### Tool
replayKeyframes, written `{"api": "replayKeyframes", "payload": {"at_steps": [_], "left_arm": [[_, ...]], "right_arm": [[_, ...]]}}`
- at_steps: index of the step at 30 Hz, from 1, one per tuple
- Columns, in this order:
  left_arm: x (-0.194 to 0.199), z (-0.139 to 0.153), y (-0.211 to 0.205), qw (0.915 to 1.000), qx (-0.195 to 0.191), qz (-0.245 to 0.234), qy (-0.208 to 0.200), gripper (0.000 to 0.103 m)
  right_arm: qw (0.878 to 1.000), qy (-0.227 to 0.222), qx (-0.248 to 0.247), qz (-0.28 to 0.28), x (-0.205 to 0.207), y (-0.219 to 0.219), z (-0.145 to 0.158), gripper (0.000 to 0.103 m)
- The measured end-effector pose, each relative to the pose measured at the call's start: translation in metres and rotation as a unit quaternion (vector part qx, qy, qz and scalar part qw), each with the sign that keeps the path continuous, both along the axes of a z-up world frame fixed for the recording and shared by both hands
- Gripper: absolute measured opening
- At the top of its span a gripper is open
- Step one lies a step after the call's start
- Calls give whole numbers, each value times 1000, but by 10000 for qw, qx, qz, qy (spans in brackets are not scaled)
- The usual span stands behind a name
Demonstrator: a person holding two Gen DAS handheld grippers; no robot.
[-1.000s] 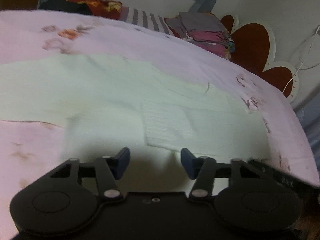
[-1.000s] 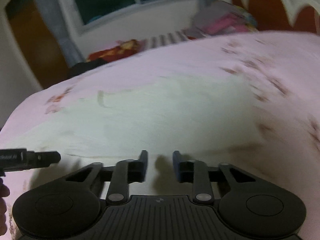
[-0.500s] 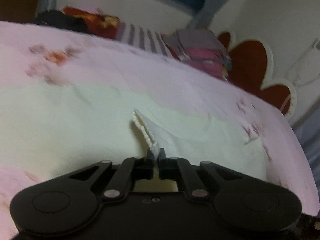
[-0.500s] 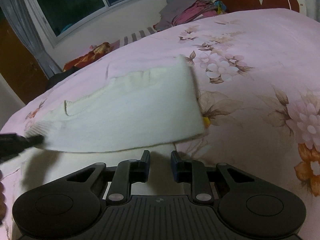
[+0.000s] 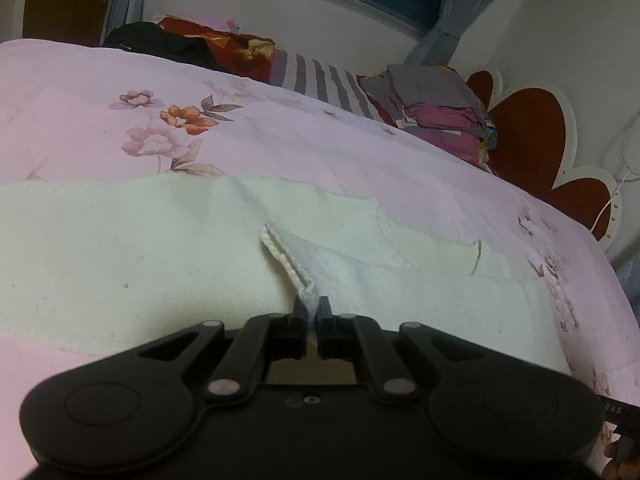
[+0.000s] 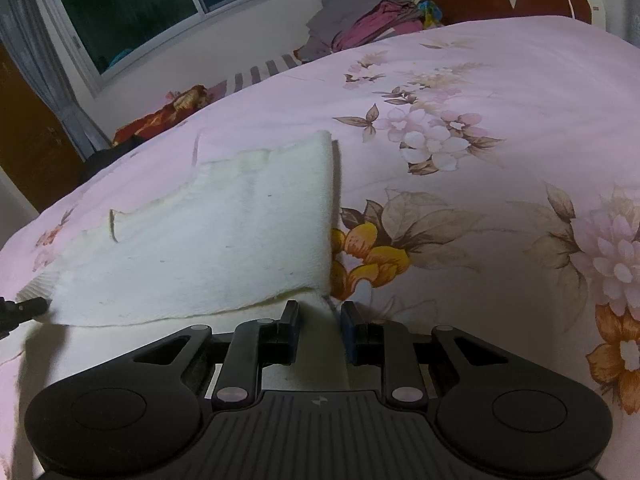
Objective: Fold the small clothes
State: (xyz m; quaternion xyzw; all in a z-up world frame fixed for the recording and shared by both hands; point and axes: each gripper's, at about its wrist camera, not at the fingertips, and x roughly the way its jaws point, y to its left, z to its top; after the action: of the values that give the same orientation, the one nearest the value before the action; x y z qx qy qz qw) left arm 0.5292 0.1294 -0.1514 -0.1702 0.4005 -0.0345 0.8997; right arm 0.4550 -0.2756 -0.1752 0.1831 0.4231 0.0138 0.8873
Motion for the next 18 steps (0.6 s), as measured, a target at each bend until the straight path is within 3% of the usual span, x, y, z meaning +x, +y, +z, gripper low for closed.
{"api": "replayKeyframes", "payload": {"at_steps": [4, 5, 6, 7, 8, 9, 12, 15, 17, 18], "left_arm": [[1, -2, 1, 9999, 93, -65, 64, 4], [1, -4, 2, 9999, 86, -57, 105, 4], [2, -5, 2, 9998, 98, -74, 140, 4], [3, -7, 3, 9996, 155, -114, 212, 10], [4, -8, 3, 9990, 313, -52, 329, 24], [1, -6, 5, 9981, 526, 132, 308, 28], [-16, 12, -2, 9913, 1199, 531, -145, 29], [-22, 21, -46, 9878, 1469, 14, -511, 34], [-18, 20, -82, 9866, 1453, -525, -521, 45], [-17, 19, -93, 9868, 1378, -667, -522, 45]], "right_arm": [[10000, -18, 14, -7, 1, -1, -2, 22], [10000, -22, 21, 9, 1, -2, -1, 15], [10000, -49, 67, 39, 0, -2, 0, 1], [9998, -121, 150, 67, -3, -4, 4, 1], [9996, -217, 173, 79, -5, -6, 8, 1], [9993, -323, 164, 83, -8, -8, 12, 1], [9980, -606, 149, 73, -13, -10, 24, 1], [9978, -623, 186, 158, -2, -1, 25, 1], [9978, -515, 232, 340, 6, 12, 23, 1], [9979, -412, 151, 475, 7, 19, 23, 1]]}}
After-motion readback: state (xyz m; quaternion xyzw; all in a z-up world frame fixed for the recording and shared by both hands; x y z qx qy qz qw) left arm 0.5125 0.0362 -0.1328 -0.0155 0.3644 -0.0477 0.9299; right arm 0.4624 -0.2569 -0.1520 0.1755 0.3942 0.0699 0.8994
